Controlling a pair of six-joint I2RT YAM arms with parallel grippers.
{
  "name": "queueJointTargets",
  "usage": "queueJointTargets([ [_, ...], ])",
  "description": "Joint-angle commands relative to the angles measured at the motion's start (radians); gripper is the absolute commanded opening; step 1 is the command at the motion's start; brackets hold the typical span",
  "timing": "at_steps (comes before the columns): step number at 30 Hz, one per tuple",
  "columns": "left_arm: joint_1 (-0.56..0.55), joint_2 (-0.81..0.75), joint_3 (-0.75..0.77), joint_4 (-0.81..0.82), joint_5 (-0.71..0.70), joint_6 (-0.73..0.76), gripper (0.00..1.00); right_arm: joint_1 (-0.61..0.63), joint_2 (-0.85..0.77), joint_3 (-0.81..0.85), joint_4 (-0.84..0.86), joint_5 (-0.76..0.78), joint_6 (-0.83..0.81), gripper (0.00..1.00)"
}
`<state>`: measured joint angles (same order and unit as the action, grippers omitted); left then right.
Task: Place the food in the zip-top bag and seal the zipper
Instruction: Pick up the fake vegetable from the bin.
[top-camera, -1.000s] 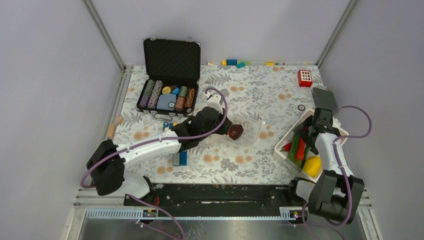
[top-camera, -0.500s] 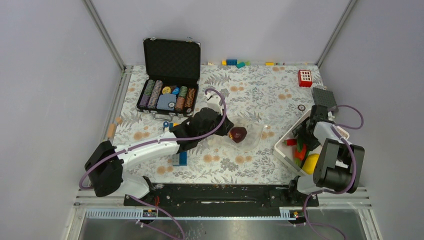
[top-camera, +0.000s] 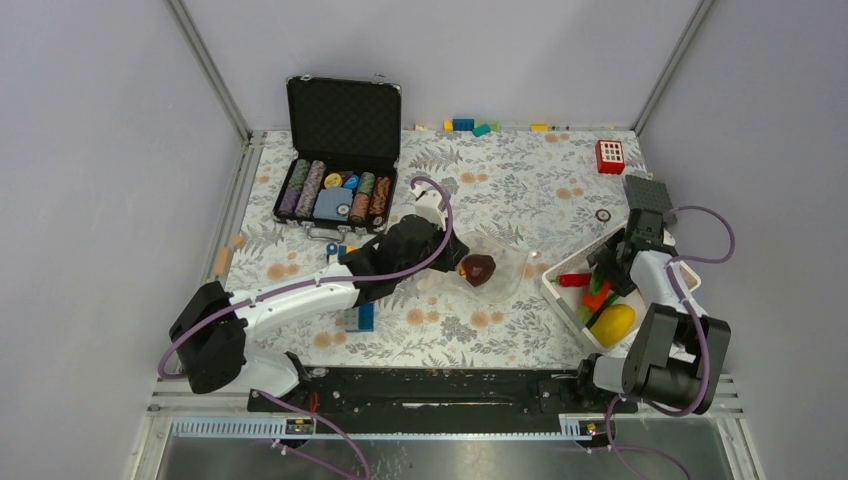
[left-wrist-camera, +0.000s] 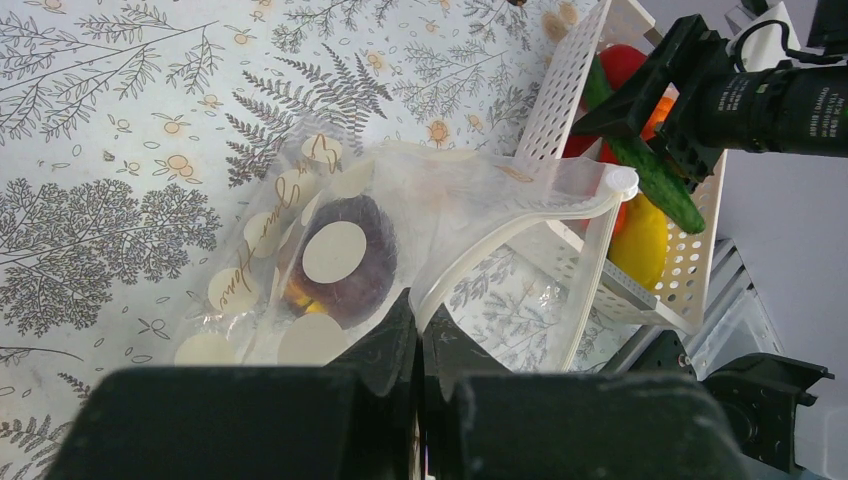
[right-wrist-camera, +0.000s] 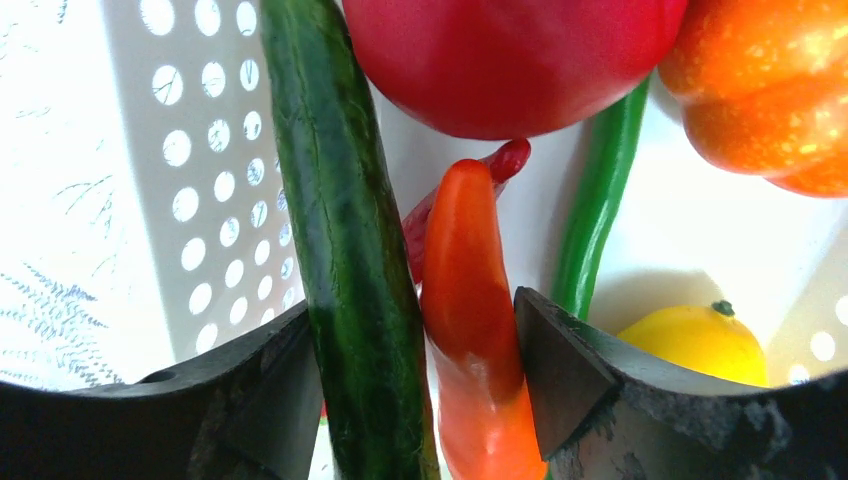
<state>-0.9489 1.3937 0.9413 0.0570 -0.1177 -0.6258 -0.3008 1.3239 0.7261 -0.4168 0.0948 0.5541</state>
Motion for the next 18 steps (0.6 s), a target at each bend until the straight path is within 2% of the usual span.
queueJointTargets([
  [1,0.004,-0.034,-0.002,0.07,0.03,0.003,0.0,-0.004,-0.068,0.004,-0.069,-0.02,-0.003,0.73],
  [18,0.006,-0.043,-0.009,0.077,0.031,0.009,0.0,-0.004,-0.098,-0.002,-0.11,-0.006,-0.023,0.79],
])
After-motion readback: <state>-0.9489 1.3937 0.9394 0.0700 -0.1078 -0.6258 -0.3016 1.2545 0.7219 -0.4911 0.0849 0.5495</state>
